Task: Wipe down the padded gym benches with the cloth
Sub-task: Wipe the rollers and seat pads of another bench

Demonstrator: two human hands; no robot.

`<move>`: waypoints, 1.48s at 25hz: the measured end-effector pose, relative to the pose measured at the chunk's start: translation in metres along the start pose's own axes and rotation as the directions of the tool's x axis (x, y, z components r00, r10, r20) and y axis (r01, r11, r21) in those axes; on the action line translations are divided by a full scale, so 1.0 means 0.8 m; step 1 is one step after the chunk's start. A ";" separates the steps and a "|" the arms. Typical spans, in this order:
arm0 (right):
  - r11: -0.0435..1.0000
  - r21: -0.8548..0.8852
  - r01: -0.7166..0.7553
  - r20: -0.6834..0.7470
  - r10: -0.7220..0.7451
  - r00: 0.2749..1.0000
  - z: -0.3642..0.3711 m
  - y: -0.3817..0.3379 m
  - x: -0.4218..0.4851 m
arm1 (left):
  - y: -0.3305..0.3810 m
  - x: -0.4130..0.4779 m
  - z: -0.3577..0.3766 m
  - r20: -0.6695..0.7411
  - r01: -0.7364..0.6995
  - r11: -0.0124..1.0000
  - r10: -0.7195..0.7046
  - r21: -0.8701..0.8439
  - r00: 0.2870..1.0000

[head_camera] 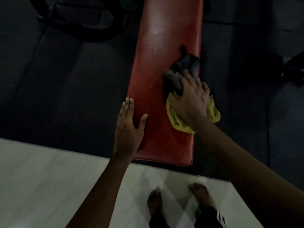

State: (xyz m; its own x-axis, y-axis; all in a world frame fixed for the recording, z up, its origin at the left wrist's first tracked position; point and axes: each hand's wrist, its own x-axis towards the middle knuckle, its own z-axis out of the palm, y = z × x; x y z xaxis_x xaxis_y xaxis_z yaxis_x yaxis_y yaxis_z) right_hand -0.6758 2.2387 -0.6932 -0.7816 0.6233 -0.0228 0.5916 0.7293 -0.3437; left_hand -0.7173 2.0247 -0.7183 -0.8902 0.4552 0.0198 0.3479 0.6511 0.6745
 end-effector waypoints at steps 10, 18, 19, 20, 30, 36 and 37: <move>0.993 -0.110 0.037 0.007 -0.036 0.999 0.004 -0.039 0.108 | 0.004 -0.004 0.004 -0.079 0.025 0.997 -0.030 -0.068 0.996; 0.831 -0.178 0.527 0.230 -0.486 0.843 0.001 -0.056 0.104 | 0.010 -0.012 -0.008 -0.054 0.175 0.979 -0.181 -0.103 0.982; 0.852 -0.165 0.497 0.224 -0.459 0.860 0.003 -0.068 0.122 | 0.010 -0.011 -0.007 -0.045 0.184 0.974 -0.191 -0.132 0.980; 0.873 -0.151 0.464 0.219 -0.428 0.877 0.007 -0.084 0.141 | 0.010 -0.010 -0.007 -0.035 0.197 0.968 -0.205 -0.159 0.978; 0.607 -0.186 0.773 0.509 -0.613 0.604 0.003 -0.130 0.202 | -0.010 -0.004 -0.013 0.094 0.298 0.881 -0.283 -0.369 0.954; 0.713 -0.336 0.615 0.355 -0.509 0.784 0.013 -0.146 0.291 | -0.018 -0.003 -0.010 0.079 0.226 0.898 -0.212 -0.376 0.974; 0.732 -0.351 0.584 0.341 -0.481 0.808 0.016 -0.150 0.292 | -0.020 -0.003 -0.007 0.080 0.219 0.896 -0.204 -0.387 0.976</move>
State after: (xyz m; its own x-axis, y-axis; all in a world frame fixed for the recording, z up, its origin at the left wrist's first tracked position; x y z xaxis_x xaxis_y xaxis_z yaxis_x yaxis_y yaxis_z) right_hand -0.9318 2.2933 -0.6696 -0.9832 0.0565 -0.1736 0.0459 0.9968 0.0648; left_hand -0.7226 2.0096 -0.7249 -0.9160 0.3598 -0.1772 0.0029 0.4476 0.8942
